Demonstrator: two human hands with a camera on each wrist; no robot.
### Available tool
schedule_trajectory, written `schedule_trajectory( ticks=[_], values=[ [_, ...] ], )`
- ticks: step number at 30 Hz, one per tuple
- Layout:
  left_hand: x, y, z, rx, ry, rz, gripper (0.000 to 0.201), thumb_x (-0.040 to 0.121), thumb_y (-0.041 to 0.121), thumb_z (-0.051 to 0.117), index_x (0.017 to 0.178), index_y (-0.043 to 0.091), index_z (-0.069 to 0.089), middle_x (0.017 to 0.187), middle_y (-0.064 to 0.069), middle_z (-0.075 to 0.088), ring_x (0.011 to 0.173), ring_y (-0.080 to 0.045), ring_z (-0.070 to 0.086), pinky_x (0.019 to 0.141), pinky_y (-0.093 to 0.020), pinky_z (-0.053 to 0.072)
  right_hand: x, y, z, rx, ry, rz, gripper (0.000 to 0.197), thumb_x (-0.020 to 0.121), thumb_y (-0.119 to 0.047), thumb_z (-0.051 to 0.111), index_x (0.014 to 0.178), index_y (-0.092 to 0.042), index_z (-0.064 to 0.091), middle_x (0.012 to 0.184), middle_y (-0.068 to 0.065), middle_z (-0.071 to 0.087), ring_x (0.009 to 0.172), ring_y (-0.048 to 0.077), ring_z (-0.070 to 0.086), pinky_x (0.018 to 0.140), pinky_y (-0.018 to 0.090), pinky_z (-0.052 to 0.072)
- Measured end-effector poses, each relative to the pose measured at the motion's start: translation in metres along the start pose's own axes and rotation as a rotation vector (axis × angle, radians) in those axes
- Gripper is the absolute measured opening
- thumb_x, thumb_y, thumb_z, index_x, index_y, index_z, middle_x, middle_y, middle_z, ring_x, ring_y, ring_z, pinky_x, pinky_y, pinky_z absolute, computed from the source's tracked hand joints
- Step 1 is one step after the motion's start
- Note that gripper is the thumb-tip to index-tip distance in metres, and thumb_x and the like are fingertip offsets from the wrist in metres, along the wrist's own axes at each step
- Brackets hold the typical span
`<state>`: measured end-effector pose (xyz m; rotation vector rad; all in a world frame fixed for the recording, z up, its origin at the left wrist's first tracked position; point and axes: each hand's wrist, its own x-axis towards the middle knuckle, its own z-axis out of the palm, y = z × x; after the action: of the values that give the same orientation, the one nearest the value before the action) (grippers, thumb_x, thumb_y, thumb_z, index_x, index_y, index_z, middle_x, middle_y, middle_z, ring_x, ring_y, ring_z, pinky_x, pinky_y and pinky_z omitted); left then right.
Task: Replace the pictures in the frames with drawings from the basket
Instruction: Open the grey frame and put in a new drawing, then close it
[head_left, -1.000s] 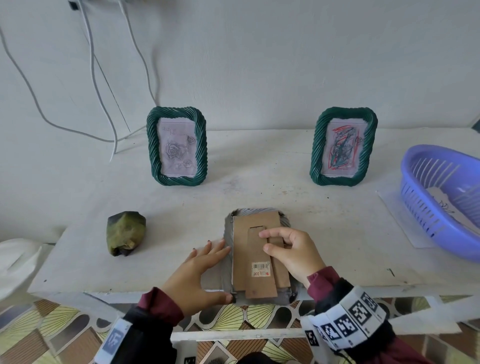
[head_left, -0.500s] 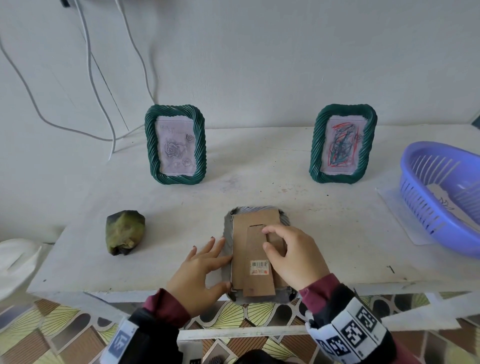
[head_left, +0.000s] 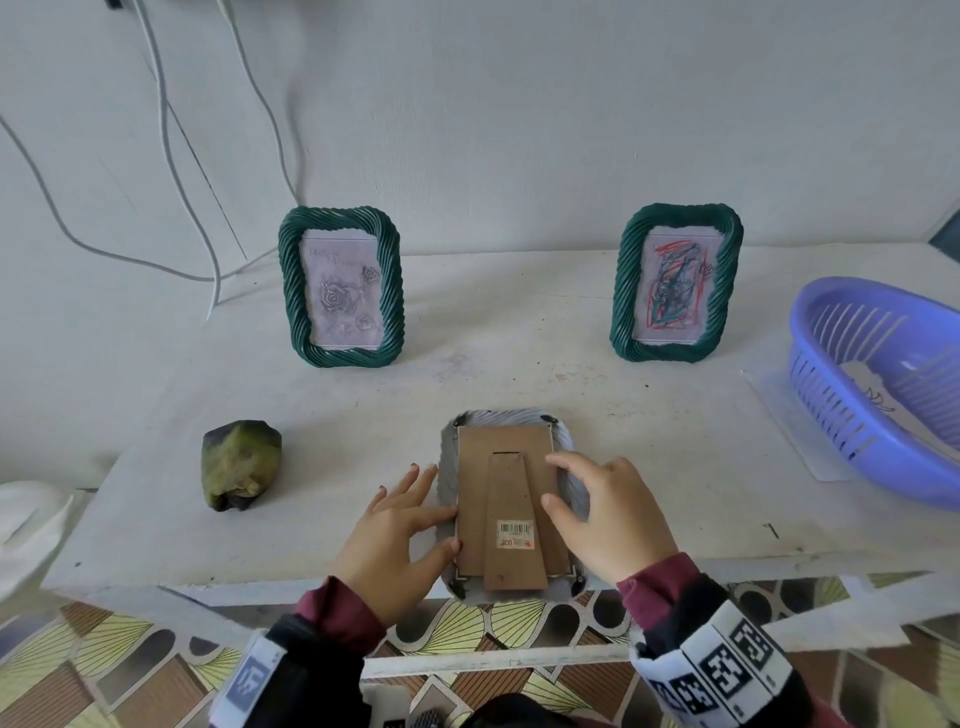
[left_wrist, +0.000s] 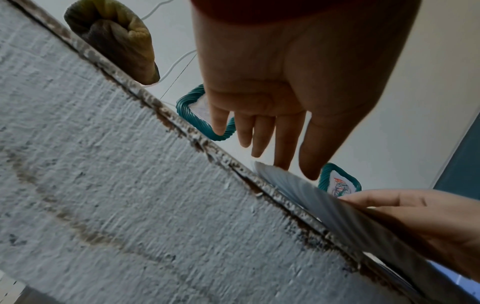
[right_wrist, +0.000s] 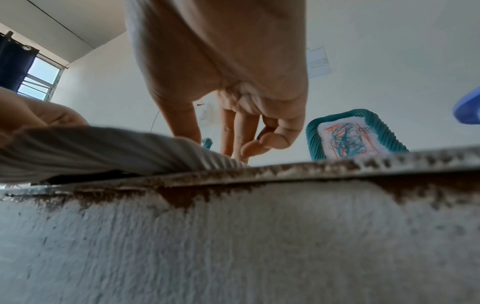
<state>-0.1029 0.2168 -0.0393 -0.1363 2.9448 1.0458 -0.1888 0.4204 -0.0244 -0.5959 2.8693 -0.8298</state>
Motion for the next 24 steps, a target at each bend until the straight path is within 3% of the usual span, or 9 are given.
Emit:
schedule_trajectory(
  ticks=[2, 6, 8, 11, 16, 19, 21, 24],
  values=[
    [0.0, 0.001, 0.001, -0.009, 0.017, -0.002, 0.04, 0.081, 0.042, 0.049, 0.12, 0.034, 0.057, 0.14, 0.018, 0.011, 0.133, 0.004, 0.001, 0.113, -0.023, 0.002, -0.001, 0.002, 0.002, 0.018, 0.004, 0.003, 0.045, 0.085, -0.039, 0.057, 0.129, -0.038, 0.045, 0.088, -0.003, 0.043, 0.075, 0.011, 0.045, 0.069, 0.018, 0.036],
    [0.0, 0.005, 0.001, -0.088, 0.029, -0.002, 0.042, 0.074, 0.042, 0.046, 0.112, 0.035, 0.062, 0.141, 0.018, 0.015, 0.135, 0.002, 0.006, 0.116, -0.027, 0.007, 0.001, 0.008, 0.008, 0.057, 0.014, -0.007, 0.048, 0.084, -0.038, 0.057, 0.13, -0.039, 0.042, 0.105, -0.003, 0.057, 0.082, 0.007, 0.047, 0.064, 0.006, 0.032],
    [0.0, 0.006, 0.0, -0.091, 0.038, -0.007, 0.034, 0.078, 0.039, 0.054, 0.111, 0.036, 0.063, 0.143, 0.014, 0.018, 0.135, 0.001, 0.006, 0.117, -0.03, 0.009, 0.0, 0.009, 0.009, 0.063, 0.017, -0.008, 0.047, 0.084, -0.038, 0.058, 0.129, -0.039, 0.043, 0.099, -0.005, 0.054, 0.075, 0.003, 0.043, 0.062, 0.004, 0.03],
    [0.002, 0.006, 0.0, -0.072, 0.062, -0.027, 0.027, 0.083, 0.027, 0.065, 0.109, 0.033, 0.065, 0.148, 0.007, 0.024, 0.134, 0.002, 0.007, 0.117, -0.031, 0.01, -0.001, 0.008, 0.007, 0.06, 0.017, -0.024, 0.049, 0.083, -0.038, 0.061, 0.129, -0.038, 0.044, 0.08, -0.014, 0.036, 0.066, -0.004, 0.035, 0.059, 0.004, 0.028],
    [0.005, 0.01, -0.003, -0.11, 0.09, -0.028, 0.022, 0.081, 0.02, 0.066, 0.095, 0.037, 0.068, 0.147, 0.003, 0.032, 0.138, -0.005, 0.017, 0.116, -0.031, 0.016, -0.002, 0.007, 0.007, 0.059, 0.005, -0.024, 0.051, 0.082, -0.038, 0.062, 0.13, -0.037, 0.043, 0.08, -0.014, 0.037, 0.073, 0.001, 0.036, 0.061, 0.005, 0.029],
    [0.008, 0.009, -0.006, -0.096, 0.099, -0.037, 0.027, 0.08, 0.017, 0.066, 0.086, 0.044, 0.065, 0.146, 0.001, 0.035, 0.139, -0.011, 0.023, 0.113, -0.026, 0.019, -0.002, 0.011, 0.011, 0.088, 0.014, -0.015, 0.047, 0.086, -0.036, 0.056, 0.131, -0.036, 0.042, 0.098, -0.005, 0.054, 0.084, 0.005, 0.046, 0.07, 0.009, 0.033],
    [0.012, 0.008, -0.007, -0.068, 0.128, -0.06, 0.021, 0.081, 0.017, 0.066, 0.09, 0.036, 0.069, 0.147, -0.001, 0.034, 0.139, -0.013, 0.025, 0.11, -0.025, 0.021, -0.002, 0.013, 0.013, 0.123, 0.03, -0.011, 0.046, 0.088, -0.034, 0.054, 0.132, -0.033, 0.042, 0.113, -0.003, 0.059, 0.099, 0.009, 0.05, 0.08, 0.014, 0.036],
    [0.015, 0.008, -0.006, -0.04, 0.128, -0.08, 0.018, 0.083, 0.016, 0.063, 0.093, 0.029, 0.072, 0.147, -0.002, 0.033, 0.139, -0.013, 0.023, 0.109, -0.024, 0.019, -0.004, 0.011, 0.014, 0.153, 0.079, -0.029, 0.041, 0.088, -0.027, 0.056, 0.129, -0.028, 0.047, 0.115, -0.009, 0.06, 0.102, 0.007, 0.047, 0.077, 0.008, 0.033]
  ],
)
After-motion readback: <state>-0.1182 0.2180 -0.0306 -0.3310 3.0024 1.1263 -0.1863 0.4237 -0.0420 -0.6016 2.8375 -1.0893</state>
